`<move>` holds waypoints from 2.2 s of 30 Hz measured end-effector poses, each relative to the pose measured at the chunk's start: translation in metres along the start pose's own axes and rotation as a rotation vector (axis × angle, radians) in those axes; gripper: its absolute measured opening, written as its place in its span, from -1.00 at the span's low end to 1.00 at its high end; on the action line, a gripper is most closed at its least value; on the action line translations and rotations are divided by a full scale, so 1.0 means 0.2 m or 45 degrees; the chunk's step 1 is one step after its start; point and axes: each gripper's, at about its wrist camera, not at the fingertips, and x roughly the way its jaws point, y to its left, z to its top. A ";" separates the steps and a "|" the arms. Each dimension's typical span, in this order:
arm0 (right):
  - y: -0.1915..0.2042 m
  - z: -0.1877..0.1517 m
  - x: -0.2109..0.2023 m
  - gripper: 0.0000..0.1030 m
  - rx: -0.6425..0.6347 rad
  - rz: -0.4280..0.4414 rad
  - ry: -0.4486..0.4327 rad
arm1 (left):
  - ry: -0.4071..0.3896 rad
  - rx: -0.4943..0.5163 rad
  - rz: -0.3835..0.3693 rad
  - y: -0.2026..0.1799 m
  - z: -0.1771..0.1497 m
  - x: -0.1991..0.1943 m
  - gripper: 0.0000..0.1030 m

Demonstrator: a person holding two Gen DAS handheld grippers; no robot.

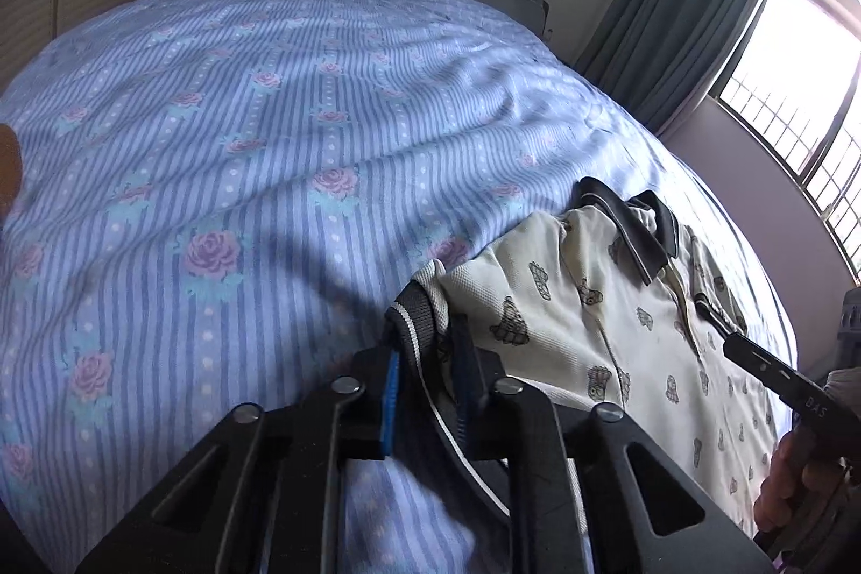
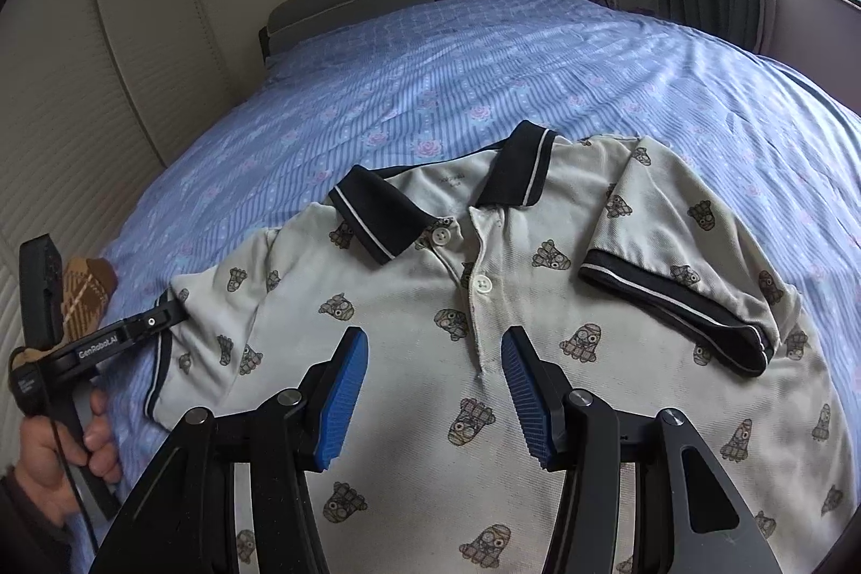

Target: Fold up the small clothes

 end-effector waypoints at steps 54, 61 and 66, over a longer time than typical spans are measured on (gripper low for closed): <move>-0.24 0.05 -0.04 0.01 0.019 0.214 0.163 | 0.046 0.151 0.423 -0.69 -0.40 -0.09 0.09; -0.13 0.06 0.14 0.01 0.023 0.279 0.294 | -0.025 0.041 0.526 -0.56 -0.42 -0.12 0.04; -0.08 0.07 0.16 0.01 0.008 0.291 0.284 | -0.093 0.036 0.602 -0.57 -0.47 -0.18 0.03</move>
